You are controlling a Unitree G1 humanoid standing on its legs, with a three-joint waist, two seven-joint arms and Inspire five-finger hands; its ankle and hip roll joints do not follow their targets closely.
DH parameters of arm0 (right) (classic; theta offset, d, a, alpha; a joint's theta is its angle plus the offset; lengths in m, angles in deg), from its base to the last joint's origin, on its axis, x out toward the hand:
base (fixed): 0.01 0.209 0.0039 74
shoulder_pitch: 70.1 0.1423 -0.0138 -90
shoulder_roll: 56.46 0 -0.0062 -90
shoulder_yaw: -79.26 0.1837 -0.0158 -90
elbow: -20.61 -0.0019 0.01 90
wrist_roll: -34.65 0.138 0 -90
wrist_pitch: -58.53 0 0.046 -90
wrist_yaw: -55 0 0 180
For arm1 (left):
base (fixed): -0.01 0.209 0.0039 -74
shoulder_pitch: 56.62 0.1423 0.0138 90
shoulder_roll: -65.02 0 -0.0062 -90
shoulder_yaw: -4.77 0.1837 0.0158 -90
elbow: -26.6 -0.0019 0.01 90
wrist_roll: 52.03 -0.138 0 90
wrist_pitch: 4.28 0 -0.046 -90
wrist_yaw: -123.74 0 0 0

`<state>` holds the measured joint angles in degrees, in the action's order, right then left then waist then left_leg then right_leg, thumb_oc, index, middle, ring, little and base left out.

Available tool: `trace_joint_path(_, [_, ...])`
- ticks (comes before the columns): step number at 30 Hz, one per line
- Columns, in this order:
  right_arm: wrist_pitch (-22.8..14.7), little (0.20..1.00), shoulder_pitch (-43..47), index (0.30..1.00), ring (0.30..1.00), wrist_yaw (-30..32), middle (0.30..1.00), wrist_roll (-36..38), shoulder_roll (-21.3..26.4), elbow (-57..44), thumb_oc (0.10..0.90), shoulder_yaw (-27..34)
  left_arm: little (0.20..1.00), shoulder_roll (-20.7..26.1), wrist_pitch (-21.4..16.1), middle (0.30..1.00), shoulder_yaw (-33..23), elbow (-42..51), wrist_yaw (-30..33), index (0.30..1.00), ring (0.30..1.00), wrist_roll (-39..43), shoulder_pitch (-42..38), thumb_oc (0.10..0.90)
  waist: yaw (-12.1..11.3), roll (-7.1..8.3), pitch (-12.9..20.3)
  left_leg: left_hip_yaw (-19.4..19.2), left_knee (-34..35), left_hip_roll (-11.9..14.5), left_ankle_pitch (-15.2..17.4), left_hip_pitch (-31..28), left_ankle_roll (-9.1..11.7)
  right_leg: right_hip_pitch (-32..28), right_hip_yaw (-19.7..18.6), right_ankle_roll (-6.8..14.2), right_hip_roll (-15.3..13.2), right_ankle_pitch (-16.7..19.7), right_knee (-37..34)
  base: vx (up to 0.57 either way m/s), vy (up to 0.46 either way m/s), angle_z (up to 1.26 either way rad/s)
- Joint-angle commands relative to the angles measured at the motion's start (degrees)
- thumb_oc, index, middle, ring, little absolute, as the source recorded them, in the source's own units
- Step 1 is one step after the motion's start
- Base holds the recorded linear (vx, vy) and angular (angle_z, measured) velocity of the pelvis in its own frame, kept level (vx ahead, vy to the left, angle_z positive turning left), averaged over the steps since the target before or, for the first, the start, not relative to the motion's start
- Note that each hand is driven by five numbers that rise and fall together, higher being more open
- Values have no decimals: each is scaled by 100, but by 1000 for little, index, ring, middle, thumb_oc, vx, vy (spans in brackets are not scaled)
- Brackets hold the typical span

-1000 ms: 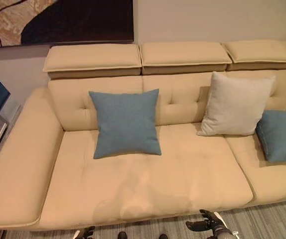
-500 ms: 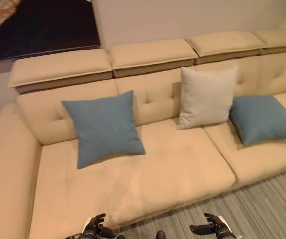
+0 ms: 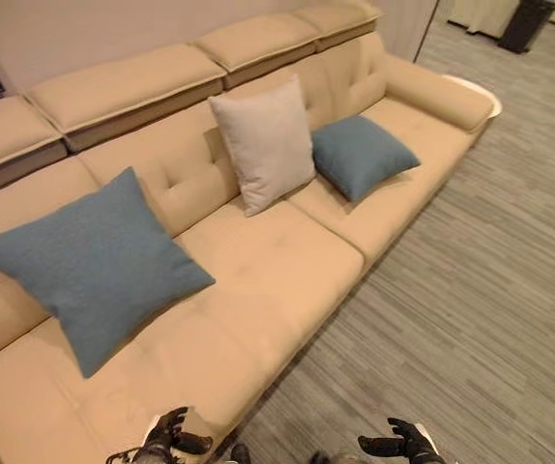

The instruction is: Pick up all the scattered cushions and arrange them neatly on the sofa.

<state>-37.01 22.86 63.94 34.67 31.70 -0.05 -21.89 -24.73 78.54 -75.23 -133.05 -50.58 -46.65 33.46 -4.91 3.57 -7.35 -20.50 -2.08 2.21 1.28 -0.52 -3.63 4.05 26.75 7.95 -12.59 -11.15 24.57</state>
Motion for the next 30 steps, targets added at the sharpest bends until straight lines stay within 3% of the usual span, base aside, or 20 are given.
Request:
trace_joint_path(1, [-92,900,270,900,900,143,900,-90,417,-87,800,-164,900,-204,-137,900,3,81,-51,900,900,-181,-394,800,-221,-31,89,1087,-62,-219,157,335,300,-422,-382,-73,471,758,-1981,48,-267,-114])
trace_joint_path(3, [-112,900,222,900,900,197,900,26,456,-128,800,-122,900,-309,-154,900,173,95,-33,900,900,-211,-452,800,-17,-114,33,1132,-122,-116,174,253,389,-441,-722,-169,674,813,-2265,60,-275,-90])
trace_joint_path(8, [-139,900,43,900,900,277,900,108,457,-104,800,-55,900,-441,-147,900,362,174,6,900,900,-229,-508,800,168,-142,-39,1158,-468,58,219,307,531,-569,-841,-259,841,856,-2577,27,-125,-6])
trace_joint_path(12, [-142,900,-43,900,900,378,900,133,471,40,800,4,900,-545,-179,900,466,188,104,900,900,-99,-550,800,82,-71,-93,1902,-697,-293,314,545,543,-622,-1064,-290,942,879,-2690,72,-90,-26])
trace_joint_path(14, [-130,900,-91,900,900,405,900,160,483,98,800,59,900,-552,-180,900,503,215,110,900,900,-78,-568,800,83,-63,-73,2055,-638,-423,317,603,520,-632,-1165,-280,982,877,-2700,108,-50,-66])
trace_joint_path(17, [-103,900,-111,900,900,470,900,167,484,173,800,108,900,-575,-185,900,554,235,133,900,900,-90,-606,800,52,-32,-85,2197,-679,-645,214,900,522,-661,-1313,-274,1034,850,-2697,120,-17,-45])
trace_joint_path(18, [-100,900,-112,900,900,503,900,232,468,172,800,116,900,-564,-194,900,585,264,153,900,900,-71,-643,800,-36,-10,-131,2078,-827,-743,68,1322,544,-733,-1440,-278,1105,816,-2711,136,-13,-15])
trace_joint_path(21, [-78,900,-135,900,900,495,900,267,401,175,800,133,900,-519,-169,900,499,300,148,900,900,-49,-565,800,-159,-36,-65,2034,-560,-689,25,1119,467,-847,-1728,-327,1284,643,-2624,194,36,-50])
trace_joint_path(24, [-78,900,-165,900,900,491,900,226,307,198,800,133,900,-455,-161,900,449,309,142,900,900,-46,-517,800,-227,27,19,2012,-470,-665,77,959,373,-838,-1736,-276,1232,514,-2202,172,62,-81])
trace_joint_path(26, [-53,900,-118,900,900,393,900,201,297,233,800,157,900,-330,-157,900,372,412,132,900,900,28,-532,800,-241,15,-24,1933,-441,-566,207,689,240,-356,-1584,43,1085,620,-1054,157,73,-48])
trace_joint_path(27, [-53,900,-116,900,900,392,900,201,297,234,800,156,900,-329,-156,900,371,413,131,900,900,28,-533,800,-242,18,-25,1929,-444,-570,209,691,237,-344,-1588,46,1078,606,-1029,109,60,-48])
trace_joint_path(28, [-30,900,-47,900,900,319,900,212,327,214,800,160,900,-276,-145,900,354,435,118,900,900,47,-588,800,-149,-50,-131,1917,-511,-529,293,573,155,-9,-1509,299,975,937,-250,70,45,-32])
trace_joint_path(29, [-30,900,-45,900,900,318,900,213,327,214,800,160,900,-277,-145,900,353,434,118,900,900,47,-590,800,-148,-46,-130,1915,-518,-535,296,581,153,5,-1511,302,967,927,-230,131,94,-9])
trace_joint_path(30, [-25,900,-3,900,900,275,900,199,333,139,800,157,900,-222,-140,900,347,437,137,900,900,58,-619,800,-85,-177,-203,1898,-509,-485,361,436,101,311,-1266,392,781,1049,270,121,61,16])
